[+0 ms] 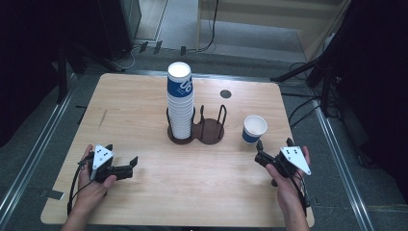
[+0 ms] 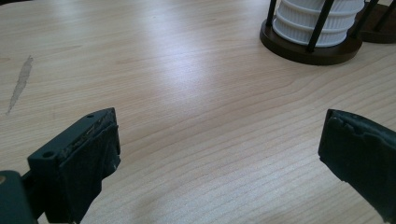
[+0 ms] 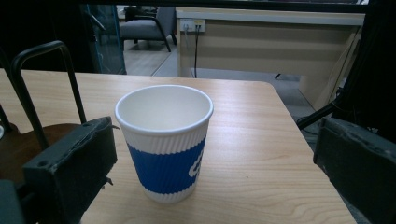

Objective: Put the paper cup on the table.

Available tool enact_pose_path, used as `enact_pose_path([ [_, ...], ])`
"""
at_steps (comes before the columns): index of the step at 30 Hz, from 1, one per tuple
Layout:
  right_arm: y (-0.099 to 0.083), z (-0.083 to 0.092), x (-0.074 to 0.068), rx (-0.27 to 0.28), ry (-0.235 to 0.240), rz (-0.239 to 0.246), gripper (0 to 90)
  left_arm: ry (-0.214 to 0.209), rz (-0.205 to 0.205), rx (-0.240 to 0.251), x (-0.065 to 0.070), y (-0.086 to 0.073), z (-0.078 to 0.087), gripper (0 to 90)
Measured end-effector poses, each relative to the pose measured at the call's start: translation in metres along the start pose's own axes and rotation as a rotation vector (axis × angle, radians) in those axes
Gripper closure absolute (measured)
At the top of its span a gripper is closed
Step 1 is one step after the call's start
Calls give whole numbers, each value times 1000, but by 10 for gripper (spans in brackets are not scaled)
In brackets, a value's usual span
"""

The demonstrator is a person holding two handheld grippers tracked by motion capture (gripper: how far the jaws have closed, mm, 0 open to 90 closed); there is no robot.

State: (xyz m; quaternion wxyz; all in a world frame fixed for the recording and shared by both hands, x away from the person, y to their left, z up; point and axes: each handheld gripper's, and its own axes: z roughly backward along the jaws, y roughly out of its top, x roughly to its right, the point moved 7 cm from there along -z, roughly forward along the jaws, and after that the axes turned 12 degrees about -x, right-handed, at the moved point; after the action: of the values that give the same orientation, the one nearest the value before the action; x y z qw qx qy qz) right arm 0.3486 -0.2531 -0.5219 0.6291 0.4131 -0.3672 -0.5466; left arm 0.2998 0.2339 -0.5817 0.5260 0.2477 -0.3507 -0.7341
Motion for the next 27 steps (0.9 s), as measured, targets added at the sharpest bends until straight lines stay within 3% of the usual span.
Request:
enact_pose_path([
  [6,-11,5,6,-17,0,12,0,1,0,1,0,0,0,0],
  [27,-44,18,23,-88,14,-15,0,0,0,-1,0,0,0,0],
])
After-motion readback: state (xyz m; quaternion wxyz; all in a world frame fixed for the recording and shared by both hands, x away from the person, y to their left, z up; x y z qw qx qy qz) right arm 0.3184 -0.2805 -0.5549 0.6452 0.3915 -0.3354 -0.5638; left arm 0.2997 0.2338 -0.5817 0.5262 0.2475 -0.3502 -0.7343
